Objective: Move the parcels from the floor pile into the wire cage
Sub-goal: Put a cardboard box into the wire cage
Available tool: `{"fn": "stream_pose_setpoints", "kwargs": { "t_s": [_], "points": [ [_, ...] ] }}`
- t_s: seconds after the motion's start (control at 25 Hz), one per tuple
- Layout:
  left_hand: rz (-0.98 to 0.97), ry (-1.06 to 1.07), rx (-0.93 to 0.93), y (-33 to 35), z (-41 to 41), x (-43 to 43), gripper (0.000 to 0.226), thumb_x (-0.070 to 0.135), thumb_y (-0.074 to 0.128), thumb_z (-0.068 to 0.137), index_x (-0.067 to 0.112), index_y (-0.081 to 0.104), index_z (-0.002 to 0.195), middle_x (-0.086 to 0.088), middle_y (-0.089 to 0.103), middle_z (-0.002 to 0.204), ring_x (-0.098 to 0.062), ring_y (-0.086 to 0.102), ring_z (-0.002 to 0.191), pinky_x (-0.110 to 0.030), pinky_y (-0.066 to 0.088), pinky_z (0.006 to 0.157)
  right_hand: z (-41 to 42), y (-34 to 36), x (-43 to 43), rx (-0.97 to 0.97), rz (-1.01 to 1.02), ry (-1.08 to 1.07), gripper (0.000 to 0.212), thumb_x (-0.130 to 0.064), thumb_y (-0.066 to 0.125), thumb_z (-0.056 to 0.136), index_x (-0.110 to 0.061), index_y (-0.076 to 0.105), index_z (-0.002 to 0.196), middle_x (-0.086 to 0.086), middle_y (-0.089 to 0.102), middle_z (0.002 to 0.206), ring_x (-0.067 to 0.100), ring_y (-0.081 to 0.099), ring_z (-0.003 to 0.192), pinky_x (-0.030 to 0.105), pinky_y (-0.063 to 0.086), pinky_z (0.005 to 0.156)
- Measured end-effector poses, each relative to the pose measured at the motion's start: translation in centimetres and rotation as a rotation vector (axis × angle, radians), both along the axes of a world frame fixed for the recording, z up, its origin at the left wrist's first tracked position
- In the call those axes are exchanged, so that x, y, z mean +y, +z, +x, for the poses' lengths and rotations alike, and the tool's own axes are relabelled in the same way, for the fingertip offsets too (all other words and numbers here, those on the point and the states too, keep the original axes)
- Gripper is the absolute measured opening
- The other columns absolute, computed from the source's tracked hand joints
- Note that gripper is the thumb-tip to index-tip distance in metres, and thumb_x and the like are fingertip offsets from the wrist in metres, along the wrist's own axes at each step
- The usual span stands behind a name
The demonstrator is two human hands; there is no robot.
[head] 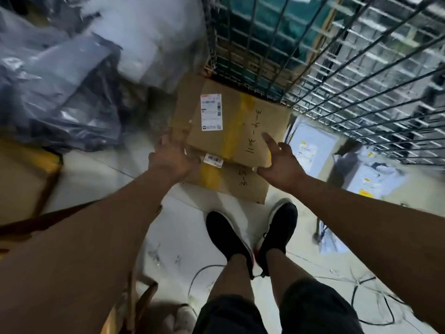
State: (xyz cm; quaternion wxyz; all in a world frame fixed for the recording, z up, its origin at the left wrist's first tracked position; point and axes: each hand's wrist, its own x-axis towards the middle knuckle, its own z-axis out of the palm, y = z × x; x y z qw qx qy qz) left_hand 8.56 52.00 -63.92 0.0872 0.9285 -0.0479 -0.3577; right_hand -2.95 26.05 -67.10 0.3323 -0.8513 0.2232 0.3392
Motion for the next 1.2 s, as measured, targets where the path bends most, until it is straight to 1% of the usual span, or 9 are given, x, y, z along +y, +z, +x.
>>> {"fn": "stream_pose_setpoints", "kwargs": {
  "t_s": [0.24,0.32,0.4,0.48,0.6,0.68,0.84,1.0,1.2],
  "points": [
    [-0.087,0.131,-0.018,-13.2,4.3,-2.6,0.108,0.064,0.070,0.086,0.045,-0.005,0.161,-0.020,0.006,0.169,-0.044,0.008,0.155,-0.060,0.009,0.122,3.6,-13.5,-1.7,-0.068,-0.039,-0.161,0.118,-0.061,0.076,0.079,-0.047,-0.011,0.157,0.021,0.003,0.166,0.045,0.022,0.149,0.049,0.034,0.118],
    [-0.168,0.203,0.017,-17.0,6.3,-3.1,0.119,0.068,0.073,0.080,0.044,-0.011,0.160,-0.021,0.007,0.169,-0.044,0.011,0.155,-0.059,0.013,0.122,4.2,-16.8,-2.4,-0.120,0.021,-0.233,0.121,-0.063,0.078,0.076,-0.050,-0.012,0.156,0.011,0.007,0.169,0.040,0.021,0.150,0.043,0.031,0.119],
    [-0.321,0.296,0.069,-19.5,7.4,-3.5,0.124,0.058,0.078,0.080,0.035,-0.011,0.162,-0.010,0.017,0.170,-0.033,0.019,0.155,-0.037,0.020,0.120,4.1,-18.7,-2.8,-0.163,0.062,-0.269,0.123,-0.067,0.078,0.074,-0.055,-0.015,0.153,0.005,0.014,0.167,0.039,0.026,0.147,0.043,0.032,0.115],
    [-0.431,0.401,0.084,-21.8,7.5,-3.6,0.121,0.043,0.083,0.082,0.029,-0.004,0.164,0.000,0.032,0.165,-0.023,0.032,0.149,-0.022,0.024,0.106,3.9,-19.7,-2.7,-0.184,0.070,-0.289,0.123,-0.070,0.077,0.072,-0.059,-0.019,0.149,0.009,0.015,0.164,0.040,0.030,0.146,0.051,0.034,0.116],
    [-0.509,0.480,0.105,-22.1,6.1,-3.0,0.127,0.047,0.091,0.070,0.037,0.006,0.163,0.004,0.044,0.157,-0.023,0.045,0.142,-0.033,0.033,0.115,2.7,-19.0,-2.3,-0.233,0.079,-0.320,0.122,-0.064,0.078,0.075,-0.059,-0.017,0.150,0.007,0.011,0.166,0.035,0.023,0.150,0.054,0.032,0.118],
    [-0.520,0.475,0.103,-20.5,4.6,-2.1,0.128,0.056,0.093,0.062,0.041,0.013,0.160,0.010,0.051,0.150,-0.019,0.051,0.135,-0.045,0.042,0.115,1.8,-17.0,-2.0,-0.245,0.097,-0.309,0.121,-0.061,0.079,0.076,-0.059,-0.016,0.151,0.004,0.012,0.165,0.034,0.025,0.150,0.051,0.033,0.117],
    [-0.487,0.446,0.046,-13.4,2.9,0.1,0.117,0.064,0.089,0.064,0.052,0.017,0.157,0.015,0.047,0.153,-0.017,0.047,0.137,-0.040,0.041,0.109,0.1,-11.0,-0.7,-0.259,0.149,-0.297,0.120,-0.061,0.079,0.076,-0.059,-0.014,0.152,0.000,0.013,0.166,0.029,0.025,0.150,0.047,0.033,0.118],
    [-0.495,0.395,-0.002,-2.2,2.3,3.3,0.107,0.059,0.088,0.069,0.059,0.022,0.152,0.014,0.052,0.146,-0.016,0.051,0.131,-0.045,0.045,0.110,-1.0,-1.1,0.8,-0.299,0.221,-0.285,0.119,-0.063,0.077,0.076,-0.057,-0.014,0.153,-0.010,0.014,0.166,0.020,0.021,0.151,0.043,0.031,0.120],
    [-0.536,0.424,-0.012,12.5,2.0,5.9,0.093,0.039,0.085,0.079,0.058,0.027,0.150,0.028,0.052,0.128,0.004,0.053,0.112,-0.020,0.042,0.094,-1.7,11.9,3.1,-0.387,0.287,-0.355,0.117,-0.057,0.080,0.077,-0.057,-0.008,0.154,-0.008,0.019,0.165,0.013,0.024,0.149,0.040,0.033,0.118]
  ]
}}
